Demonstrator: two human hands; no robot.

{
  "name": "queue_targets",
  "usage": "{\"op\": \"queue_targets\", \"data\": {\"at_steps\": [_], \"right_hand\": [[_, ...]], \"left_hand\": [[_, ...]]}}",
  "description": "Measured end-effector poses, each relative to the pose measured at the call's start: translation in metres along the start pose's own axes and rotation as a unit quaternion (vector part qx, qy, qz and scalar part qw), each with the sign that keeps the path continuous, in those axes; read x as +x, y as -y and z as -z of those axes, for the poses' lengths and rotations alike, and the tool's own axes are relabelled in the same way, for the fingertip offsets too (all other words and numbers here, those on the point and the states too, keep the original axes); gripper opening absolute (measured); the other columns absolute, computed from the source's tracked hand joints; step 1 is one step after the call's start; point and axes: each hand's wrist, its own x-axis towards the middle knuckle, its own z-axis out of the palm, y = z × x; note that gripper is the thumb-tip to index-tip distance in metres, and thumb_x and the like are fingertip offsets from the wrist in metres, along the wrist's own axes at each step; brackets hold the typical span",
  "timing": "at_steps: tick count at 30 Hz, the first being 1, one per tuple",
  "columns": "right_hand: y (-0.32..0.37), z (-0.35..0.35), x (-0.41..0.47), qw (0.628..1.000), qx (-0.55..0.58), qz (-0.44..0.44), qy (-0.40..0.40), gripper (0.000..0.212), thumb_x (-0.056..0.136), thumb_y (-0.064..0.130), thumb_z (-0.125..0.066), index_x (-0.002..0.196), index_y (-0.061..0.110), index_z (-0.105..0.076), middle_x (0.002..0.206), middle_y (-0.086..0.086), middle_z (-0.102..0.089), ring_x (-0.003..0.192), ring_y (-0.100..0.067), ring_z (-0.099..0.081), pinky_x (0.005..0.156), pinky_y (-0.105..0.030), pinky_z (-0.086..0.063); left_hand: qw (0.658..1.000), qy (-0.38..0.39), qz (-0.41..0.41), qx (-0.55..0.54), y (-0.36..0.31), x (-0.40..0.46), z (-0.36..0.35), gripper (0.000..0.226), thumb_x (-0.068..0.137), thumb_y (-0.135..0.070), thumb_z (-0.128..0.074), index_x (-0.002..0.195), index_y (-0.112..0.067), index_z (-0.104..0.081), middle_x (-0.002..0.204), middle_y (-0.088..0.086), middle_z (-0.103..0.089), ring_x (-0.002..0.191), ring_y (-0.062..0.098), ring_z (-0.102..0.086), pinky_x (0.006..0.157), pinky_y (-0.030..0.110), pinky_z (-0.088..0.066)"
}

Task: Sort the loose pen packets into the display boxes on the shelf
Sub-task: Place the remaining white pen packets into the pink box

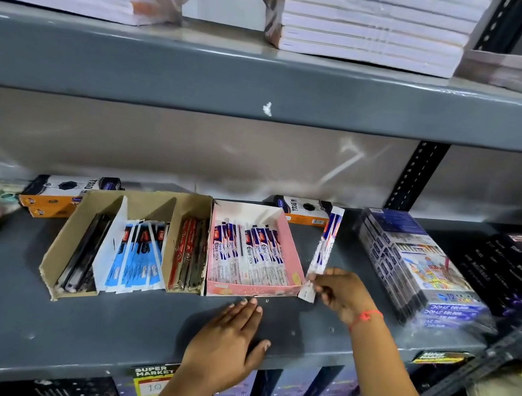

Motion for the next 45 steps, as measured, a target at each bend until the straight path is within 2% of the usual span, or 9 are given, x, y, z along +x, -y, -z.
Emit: {"op": "queue_targets", "data": {"at_steps": [5, 17, 25, 29, 31, 35, 38, 42, 45], "right_hand": [[0.009, 0.000, -0.021, 0.994, 0.062, 0.051, 0.071, 0.020, 0.080, -0.008, -0.063, 0.068, 0.008, -0.061, 0.042, 0.003, -0.066, 0.035, 0.001, -0.058, 0.036, -0.009, -0.044], [0.015, -0.014, -0.037, 0.992, -0.010, 0.094, 0.078, 0.019, 0.080, -0.002, -0.066, 0.068, 0.014, -0.064, 0.053, 0.004, -0.063, 0.040, -0.002, -0.041, 0.036, -0.011, -0.030], [0.029, -0.047, -0.014, 0.986, -0.110, 0.117, 0.044, 0.029, 0.078, -0.012, -0.064, 0.062, 0.012, -0.058, 0.043, 0.002, -0.060, 0.036, -0.012, -0.049, 0.042, -0.022, -0.043], [0.029, -0.075, 0.010, 0.946, -0.295, 0.133, 0.009, 0.024, 0.079, -0.010, -0.058, 0.070, 0.011, -0.051, 0.071, -0.011, -0.061, 0.065, -0.026, -0.061, 0.069, -0.038, -0.055], [0.026, -0.086, 0.017, 0.905, -0.401, 0.139, 0.016, 0.017, 0.082, -0.005, -0.053, 0.073, 0.009, -0.053, 0.085, -0.017, -0.062, 0.082, -0.031, -0.064, 0.068, -0.033, -0.054], [0.024, -0.095, 0.018, 0.843, -0.518, 0.143, 0.019, 0.028, 0.090, 0.006, -0.047, 0.111, -0.002, -0.063, 0.123, -0.018, -0.062, 0.111, -0.028, -0.059, 0.090, -0.031, -0.047], [0.025, -0.097, 0.017, 0.820, -0.554, 0.139, 0.020, 0.028, 0.088, 0.011, -0.054, 0.111, 0.000, -0.065, 0.121, -0.015, -0.065, 0.105, -0.024, -0.062, 0.088, -0.029, -0.048], [0.021, -0.099, 0.017, 0.828, -0.540, 0.154, -0.004, 0.029, 0.091, 0.011, -0.046, 0.112, 0.002, -0.064, 0.121, -0.012, -0.065, 0.113, -0.024, -0.061, 0.092, -0.029, -0.047], [0.019, -0.102, 0.016, 0.833, -0.529, 0.159, -0.033, 0.031, 0.087, 0.011, -0.047, 0.113, 0.001, -0.061, 0.119, -0.019, -0.063, 0.112, -0.033, -0.060, 0.089, -0.035, -0.048]], "left_hand": [[1.000, -0.024, -0.007, 0.005, -0.001, 0.000, 0.000, 0.063, 0.094, -0.054, -0.015, 0.145, -0.016, -0.009, 0.155, 0.002, -0.008, 0.140, 0.014, -0.002, 0.106, 0.023, 0.011], [0.999, -0.047, 0.000, 0.000, 0.000, 0.000, -0.002, 0.063, 0.094, -0.054, -0.019, 0.144, -0.016, -0.014, 0.154, 0.001, -0.015, 0.140, 0.013, -0.008, 0.105, 0.021, 0.009], [0.999, -0.042, -0.001, -0.026, 0.002, -0.002, -0.002, 0.060, 0.095, -0.050, -0.022, 0.144, -0.015, -0.016, 0.154, 0.002, -0.018, 0.140, 0.014, -0.012, 0.109, 0.022, -0.001], [0.997, -0.065, 0.034, -0.038, 0.018, -0.016, 0.002, 0.057, 0.096, -0.049, -0.024, 0.143, -0.019, -0.020, 0.153, -0.001, -0.021, 0.139, 0.011, -0.014, 0.110, 0.021, -0.005], [0.995, -0.078, 0.059, -0.031, 0.032, -0.028, 0.005, 0.056, 0.095, -0.049, -0.025, 0.143, -0.021, -0.022, 0.152, -0.004, -0.023, 0.139, 0.010, -0.015, 0.108, 0.018, -0.001], [0.990, -0.108, 0.086, -0.030, 0.053, -0.047, 0.013, 0.052, 0.094, -0.046, -0.033, 0.139, -0.020, -0.034, 0.147, -0.003, -0.032, 0.137, 0.014, -0.025, 0.109, 0.023, -0.007], [0.987, -0.131, 0.089, -0.007, 0.054, -0.051, 0.020, 0.046, 0.091, -0.039, -0.045, 0.129, -0.015, -0.050, 0.136, 0.000, -0.048, 0.126, 0.019, -0.045, 0.105, 0.033, -0.028], [0.989, -0.116, 0.090, -0.014, 0.054, -0.052, 0.016, 0.049, 0.094, -0.041, -0.040, 0.137, -0.018, -0.039, 0.144, -0.002, -0.038, 0.134, 0.015, -0.031, 0.107, 0.028, -0.011], [0.989, -0.107, 0.099, 0.023, 0.052, -0.053, 0.022, 0.042, 0.083, -0.038, -0.056, 0.118, -0.015, -0.061, 0.122, 0.001, -0.063, 0.113, 0.016, -0.057, 0.094, 0.033, -0.043]]}}
